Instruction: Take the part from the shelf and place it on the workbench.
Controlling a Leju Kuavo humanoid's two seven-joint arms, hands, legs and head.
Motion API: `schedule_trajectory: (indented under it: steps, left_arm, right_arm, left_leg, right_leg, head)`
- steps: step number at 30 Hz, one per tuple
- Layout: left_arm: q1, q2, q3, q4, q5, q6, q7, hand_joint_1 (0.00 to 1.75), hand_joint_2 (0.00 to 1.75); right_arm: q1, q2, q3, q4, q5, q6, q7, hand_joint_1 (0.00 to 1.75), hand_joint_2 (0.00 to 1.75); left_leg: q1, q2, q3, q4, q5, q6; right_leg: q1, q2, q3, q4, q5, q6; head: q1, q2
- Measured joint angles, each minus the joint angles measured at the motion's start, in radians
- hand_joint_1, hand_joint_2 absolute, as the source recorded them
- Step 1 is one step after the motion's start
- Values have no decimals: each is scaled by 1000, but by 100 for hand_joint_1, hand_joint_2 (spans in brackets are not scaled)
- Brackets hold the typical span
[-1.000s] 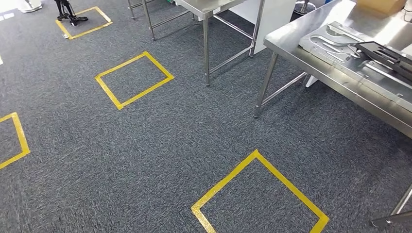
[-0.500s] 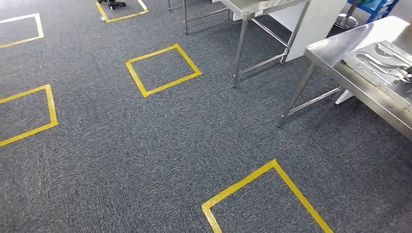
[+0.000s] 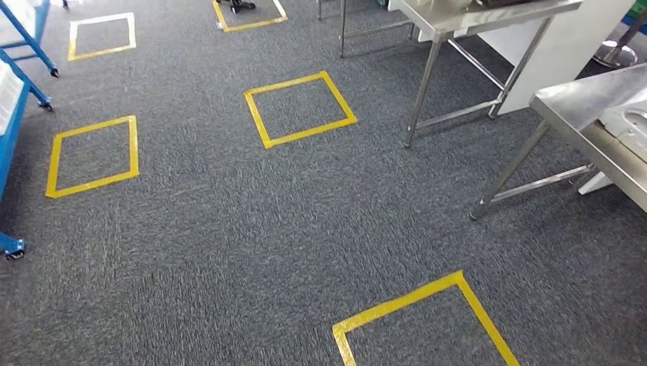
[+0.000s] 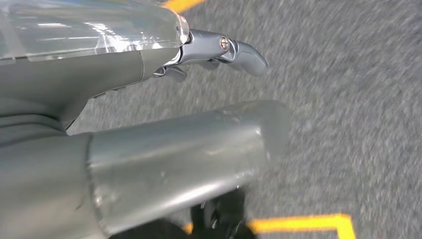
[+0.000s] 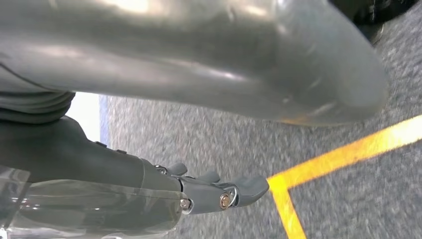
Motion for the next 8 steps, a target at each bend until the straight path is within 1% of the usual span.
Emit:
schedule_trajectory:
  steps: [1, 2, 3, 4, 5, 6, 7, 8]
  left_arm:
    - [0, -9, -2, 0, -3, 6, 0, 0, 0]
    - [0, -15, -3, 0, -5, 11, 0, 0, 0]
    - [0, -18, -4, 0, -5, 14, 0, 0, 0]
    - [1, -20, -4, 0, -5, 16, 0, 0, 0]
    - [3, -21, -5, 0, -5, 17, 0, 0, 0]
    - [4, -21, -5, 0, -5, 18, 0, 0, 0]
    - [4, -21, -6, 0, -6, 18, 0, 0, 0]
    - [4, -21, -6, 0, -6, 18, 0, 0, 0]
  right_arm:
    - [4, -6, -1, 0, -1, 7, 1, 0, 0]
    - [8, -10, -1, 0, -1, 12, 2, 0, 0]
    - [9, -13, -2, 0, -1, 14, 3, 0, 0]
    - [10, -16, -2, 0, -1, 15, 4, 0, 0]
    - [10, -17, -2, 0, -1, 16, 4, 0, 0]
    - [10, -18, -2, 0, -1, 17, 4, 0, 0]
    - [9, -19, -2, 0, -1, 17, 4, 0, 0]
    - [9, -19, -2, 0, -1, 17, 4, 0, 0]
  left_leg:
    - [1, 23, -28, 58, -32, -8]
    - [3, 52, -63, 132, -70, -13]
    - [7, 58, -89, 187, -91, -18]
    - [11, 62, -98, 213, -94, -23]
    - [16, 65, -88, 200, -78, -27]
    - [20, 72, -59, 149, -48, -32]
    - [24, 88, -20, 77, -18, -37]
    - [26, 95, 2, 37, -1, -39]
  right_leg:
    - [-1, -23, 5, -9, 3, -6]
    - [-3, -47, 9, -17, 6, -10]
    - [-2, -62, 8, -16, 5, -10]
    - [-2, -76, 8, -14, 3, -8]
    - [-3, -88, 8, -12, 1, -5]
    - [-5, -100, 9, -9, -2, 0]
    - [-7, -111, 10, -3, -6, 6]
    - [-8, -116, 11, 0, -9, 10]
  head:
    - [-3, 0]
    - [-7, 0]
    - [-7, 0]
    - [-7, 0]
    - [-8, 0]
    - [-8, 0]
    - [-8, 0]
    - [-8, 0]
